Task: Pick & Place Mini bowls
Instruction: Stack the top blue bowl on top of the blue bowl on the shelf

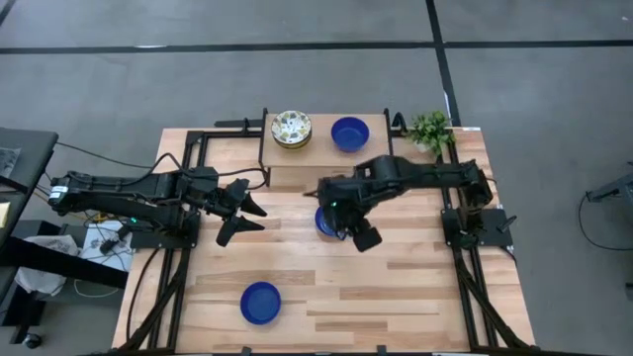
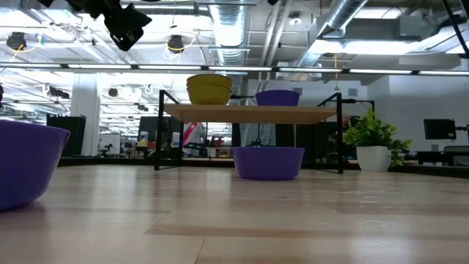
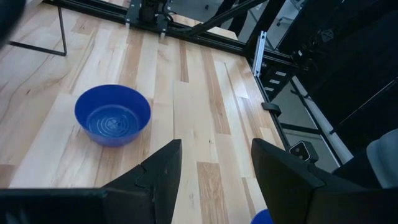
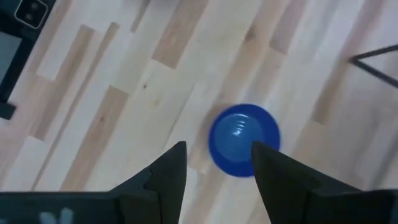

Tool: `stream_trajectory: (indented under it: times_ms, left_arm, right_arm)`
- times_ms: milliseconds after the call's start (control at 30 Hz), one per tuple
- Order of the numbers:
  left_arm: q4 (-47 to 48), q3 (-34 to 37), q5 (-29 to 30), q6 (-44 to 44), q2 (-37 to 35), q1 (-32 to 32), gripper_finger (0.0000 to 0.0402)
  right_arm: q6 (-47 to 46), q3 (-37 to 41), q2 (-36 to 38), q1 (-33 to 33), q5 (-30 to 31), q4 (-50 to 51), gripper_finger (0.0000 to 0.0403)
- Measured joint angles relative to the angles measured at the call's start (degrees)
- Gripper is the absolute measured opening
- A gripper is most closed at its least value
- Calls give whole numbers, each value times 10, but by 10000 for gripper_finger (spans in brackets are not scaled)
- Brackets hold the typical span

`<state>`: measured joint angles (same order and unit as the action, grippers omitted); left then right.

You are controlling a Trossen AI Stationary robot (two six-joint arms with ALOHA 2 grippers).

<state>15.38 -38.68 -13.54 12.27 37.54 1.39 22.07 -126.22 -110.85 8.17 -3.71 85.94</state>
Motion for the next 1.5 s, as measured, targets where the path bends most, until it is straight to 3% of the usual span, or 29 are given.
stream_trajectory:
  times_ms: [300, 900, 1500]
  left_arm:
    - [0, 0, 0, 0, 0, 0, 192]
    - [0, 0, 0, 0, 0, 0, 192]
    - [-4, 0, 0, -15, 0, 0, 192]
  right_arm:
    - [7, 132, -2, 18, -13, -105, 169]
    - [9, 348, -2, -23, -21, -250, 177]
    - [24, 445, -2, -32, -1, -346, 177]
